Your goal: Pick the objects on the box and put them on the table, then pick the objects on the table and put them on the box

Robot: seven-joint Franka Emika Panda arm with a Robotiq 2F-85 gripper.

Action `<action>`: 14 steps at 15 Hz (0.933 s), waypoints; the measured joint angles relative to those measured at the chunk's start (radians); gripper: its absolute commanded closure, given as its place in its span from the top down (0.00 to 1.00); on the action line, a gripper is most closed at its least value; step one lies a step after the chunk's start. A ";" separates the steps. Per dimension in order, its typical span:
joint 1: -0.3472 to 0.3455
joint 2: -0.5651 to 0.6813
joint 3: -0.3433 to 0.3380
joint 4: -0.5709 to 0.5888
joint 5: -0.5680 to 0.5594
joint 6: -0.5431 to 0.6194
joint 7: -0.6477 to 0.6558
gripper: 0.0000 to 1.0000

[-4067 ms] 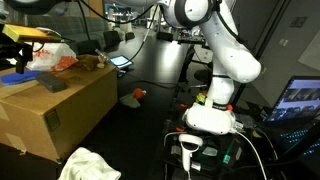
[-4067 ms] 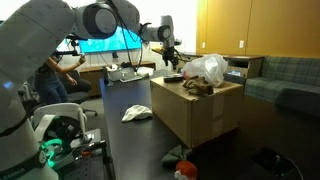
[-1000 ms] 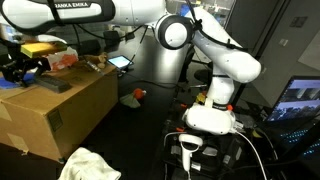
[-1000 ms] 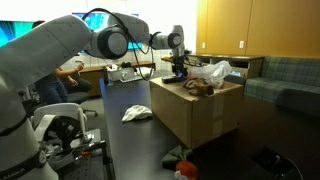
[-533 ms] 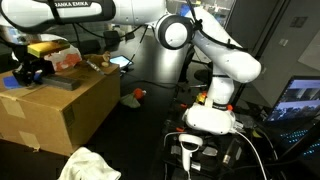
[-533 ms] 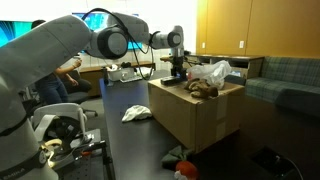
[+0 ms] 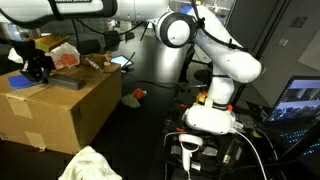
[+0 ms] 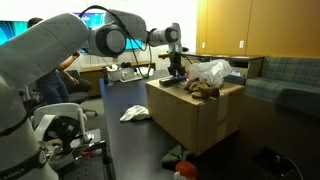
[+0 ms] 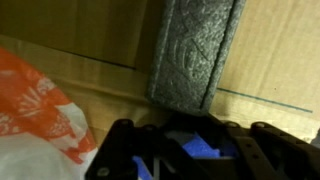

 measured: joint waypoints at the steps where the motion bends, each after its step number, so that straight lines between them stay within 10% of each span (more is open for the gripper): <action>1: 0.005 -0.011 0.000 0.000 -0.007 -0.003 -0.017 0.11; 9: 0.045 -0.096 0.001 -0.006 -0.015 -0.005 -0.097 0.12; 10: 0.047 -0.099 0.001 -0.006 -0.015 -0.005 -0.099 0.37; 14: 0.044 -0.095 0.000 -0.016 -0.015 -0.006 -0.096 0.55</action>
